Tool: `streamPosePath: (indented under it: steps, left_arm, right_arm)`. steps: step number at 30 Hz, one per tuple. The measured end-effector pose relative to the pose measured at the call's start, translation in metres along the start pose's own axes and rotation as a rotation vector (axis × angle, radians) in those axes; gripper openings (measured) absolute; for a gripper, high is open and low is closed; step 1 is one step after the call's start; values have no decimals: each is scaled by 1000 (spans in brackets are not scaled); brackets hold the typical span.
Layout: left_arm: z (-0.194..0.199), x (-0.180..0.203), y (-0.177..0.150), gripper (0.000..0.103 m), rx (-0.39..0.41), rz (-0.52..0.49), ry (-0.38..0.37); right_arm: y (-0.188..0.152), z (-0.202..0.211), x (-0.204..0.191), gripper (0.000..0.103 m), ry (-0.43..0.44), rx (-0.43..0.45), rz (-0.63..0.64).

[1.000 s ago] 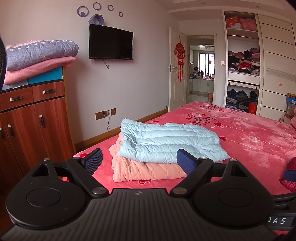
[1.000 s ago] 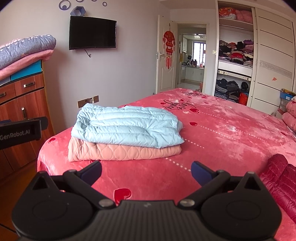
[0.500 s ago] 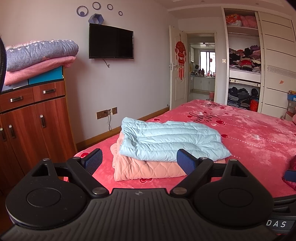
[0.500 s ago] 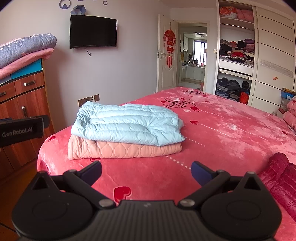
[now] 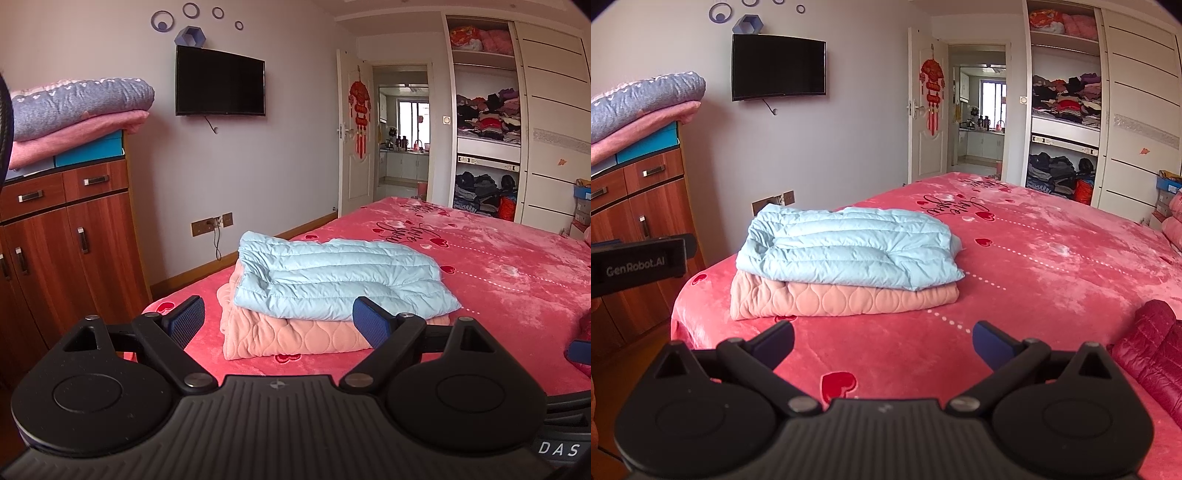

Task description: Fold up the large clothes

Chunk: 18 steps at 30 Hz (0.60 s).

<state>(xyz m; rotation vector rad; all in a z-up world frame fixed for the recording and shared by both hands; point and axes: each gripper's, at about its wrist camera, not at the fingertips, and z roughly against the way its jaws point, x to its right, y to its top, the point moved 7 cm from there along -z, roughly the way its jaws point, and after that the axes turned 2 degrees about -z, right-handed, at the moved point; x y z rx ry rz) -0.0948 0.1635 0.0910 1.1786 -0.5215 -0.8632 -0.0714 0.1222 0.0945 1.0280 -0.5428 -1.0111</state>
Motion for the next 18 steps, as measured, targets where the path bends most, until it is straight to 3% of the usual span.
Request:
streamPosePath:
  steps: [6,11,18]
  left_arm:
    - [-5,15,-3,103,-16,-9,-58]
    - [-10,41,-9,103,-34,-15,-152]
    - [-11,115,-24,103,-48,-128,-269]
  right_arm:
    - [-3,-2,11,102,-6,4,-20]
    - [-10,-4,38,102,-28,8,-67]
    - [-30,-4,117,102,-129,37,-192]
